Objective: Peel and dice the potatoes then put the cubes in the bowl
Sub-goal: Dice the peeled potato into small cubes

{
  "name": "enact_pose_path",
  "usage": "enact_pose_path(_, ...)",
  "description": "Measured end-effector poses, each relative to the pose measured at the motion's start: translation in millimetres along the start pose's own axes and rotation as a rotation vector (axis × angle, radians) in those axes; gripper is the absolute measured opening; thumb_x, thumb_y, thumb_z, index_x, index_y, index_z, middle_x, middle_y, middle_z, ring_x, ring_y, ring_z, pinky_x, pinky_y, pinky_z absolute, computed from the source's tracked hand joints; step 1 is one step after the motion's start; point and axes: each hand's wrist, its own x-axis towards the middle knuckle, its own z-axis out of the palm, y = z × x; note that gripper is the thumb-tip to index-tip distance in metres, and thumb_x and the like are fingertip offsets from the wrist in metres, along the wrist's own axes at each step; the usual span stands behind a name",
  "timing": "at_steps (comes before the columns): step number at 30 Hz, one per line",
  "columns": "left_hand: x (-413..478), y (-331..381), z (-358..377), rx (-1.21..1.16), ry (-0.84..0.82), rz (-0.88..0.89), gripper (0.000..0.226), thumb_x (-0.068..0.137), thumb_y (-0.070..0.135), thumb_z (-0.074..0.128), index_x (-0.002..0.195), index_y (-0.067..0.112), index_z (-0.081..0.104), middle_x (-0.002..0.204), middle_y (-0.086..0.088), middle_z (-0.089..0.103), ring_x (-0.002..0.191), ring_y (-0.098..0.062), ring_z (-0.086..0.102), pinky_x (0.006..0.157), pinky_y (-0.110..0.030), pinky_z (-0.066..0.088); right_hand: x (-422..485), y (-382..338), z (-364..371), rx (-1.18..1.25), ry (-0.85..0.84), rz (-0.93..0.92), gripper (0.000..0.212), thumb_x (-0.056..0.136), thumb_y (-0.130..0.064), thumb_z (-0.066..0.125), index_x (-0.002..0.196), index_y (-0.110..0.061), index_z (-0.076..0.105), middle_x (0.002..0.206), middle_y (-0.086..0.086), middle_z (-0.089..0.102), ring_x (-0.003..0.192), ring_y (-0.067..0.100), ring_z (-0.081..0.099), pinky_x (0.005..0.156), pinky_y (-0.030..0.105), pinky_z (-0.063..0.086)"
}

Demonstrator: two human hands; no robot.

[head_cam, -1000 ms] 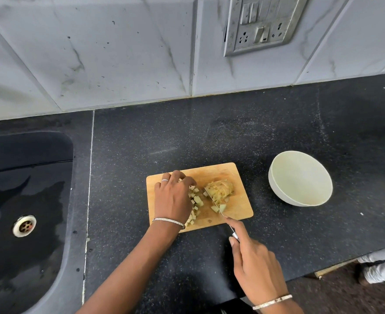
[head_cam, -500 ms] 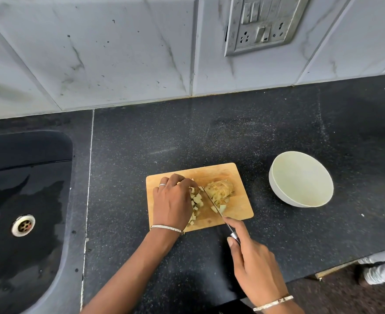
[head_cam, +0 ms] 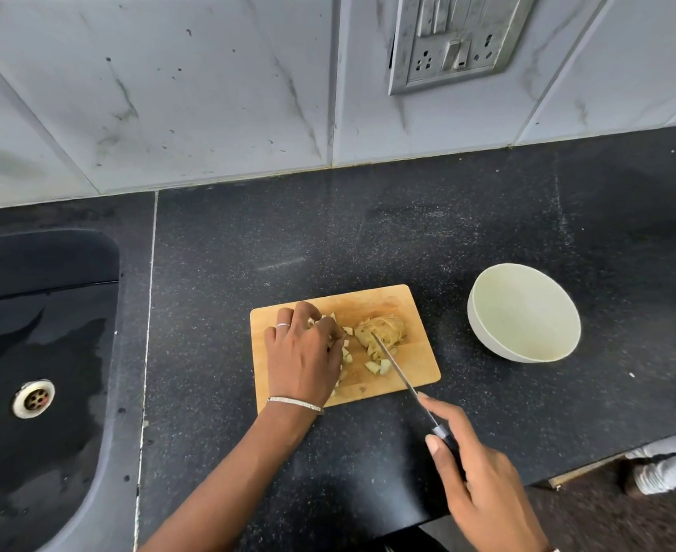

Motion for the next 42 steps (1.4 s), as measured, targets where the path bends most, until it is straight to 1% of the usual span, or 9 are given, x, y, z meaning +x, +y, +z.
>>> enact_pose_path(3,-10,12,3,0.004,0.003,0.112,0.009,0.08,0.035,0.067,0.085,0.029,0.069,0.102,0.003,0.054,0.091,-0.023,0.047,0.07,-0.037,0.037,-2,1,0,0.031,0.063,0.026,0.05,0.097,-0.027,0.052,0.138,-0.053,0.039,0.052,-0.012,0.045,0.041,0.01,0.043,0.044,0.014,0.026)
enact_pose_path(6,-19,18,11,0.012,-0.074,0.2,0.015,0.076,0.044,0.067,0.087,0.034,0.07,0.102,0.006,0.052,0.095,-0.022,0.046,0.073,-0.038,0.036,-2,-3,3,0.067,0.102,0.035,0.05,0.097,-0.028,0.052,0.138,-0.053,0.039,0.046,-0.005,0.039,0.039,0.012,0.045,0.041,0.022,0.032)
enact_pose_path(16,-16,22,16,0.075,-0.031,0.099,0.027,0.068,0.054,0.075,0.066,0.03,0.064,0.095,0.007,0.05,0.092,-0.02,0.044,0.074,-0.039,0.029,-3,-9,9,0.106,0.055,0.034,0.05,0.097,-0.025,0.054,0.138,-0.051,0.042,0.048,-0.012,0.042,0.037,0.007,0.039,0.041,0.013,0.024)
enact_pose_path(20,-18,12,13,0.032,-0.026,0.067,0.036,0.063,0.065,0.074,0.074,0.033,0.064,0.098,0.009,0.051,0.093,-0.018,0.04,0.076,-0.039,0.029,-4,-11,10,0.105,0.006,0.026,0.048,0.096,-0.025,0.053,0.138,-0.048,0.043,0.052,-0.018,0.045,0.04,0.006,0.039,0.043,0.008,0.021)
enact_pose_path(23,-21,10,10,0.024,-0.043,0.079,0.031,0.063,0.057,0.079,0.081,0.035,0.067,0.102,0.009,0.051,0.095,-0.017,0.039,0.078,-0.037,0.026,-2,-9,13,0.075,-0.015,0.019,0.047,0.098,-0.029,0.052,0.138,-0.051,0.041,0.052,-0.015,0.044,0.041,0.008,0.04,0.043,0.011,0.021)
enact_pose_path(30,-23,12,9,-0.027,-0.121,0.011,0.007,0.073,0.039,0.075,0.077,0.035,0.07,0.109,0.011,0.052,0.1,-0.02,0.043,0.084,-0.045,0.039,1,-7,22,-0.015,-0.082,0.018,0.043,0.1,-0.038,0.045,0.136,-0.058,0.032,0.067,-0.03,0.053,0.053,0.004,0.051,0.048,0.019,0.035)
enact_pose_path(35,-20,11,8,-0.039,-0.137,0.013,0.005,0.076,0.04,0.073,0.078,0.036,0.072,0.113,0.013,0.053,0.104,-0.019,0.041,0.082,-0.04,0.034,5,-6,29,-0.013,-0.045,-0.002,0.043,0.101,-0.041,0.04,0.136,-0.059,0.024,0.051,-0.01,0.045,0.05,0.008,0.05,0.048,0.023,0.036)
enact_pose_path(38,-18,12,8,-0.022,-0.166,0.011,0.008,0.077,0.042,0.072,0.081,0.035,0.073,0.117,0.014,0.052,0.108,-0.019,0.04,0.085,-0.041,0.034,10,-6,38,-0.079,-0.044,0.039,0.042,0.102,-0.041,0.033,0.137,-0.055,0.013,0.053,-0.01,0.044,0.047,0.009,0.045,0.052,0.028,0.041)
enact_pose_path(42,-19,12,7,-0.019,-0.139,0.022,0.006,0.077,0.038,0.071,0.08,0.034,0.073,0.117,0.012,0.055,0.106,-0.02,0.043,0.084,-0.042,0.035,14,-10,44,-0.166,-0.086,0.068,0.041,0.103,-0.042,0.03,0.134,-0.057,0.008,0.053,-0.012,0.039,0.059,0.018,0.059,0.052,0.031,0.038)
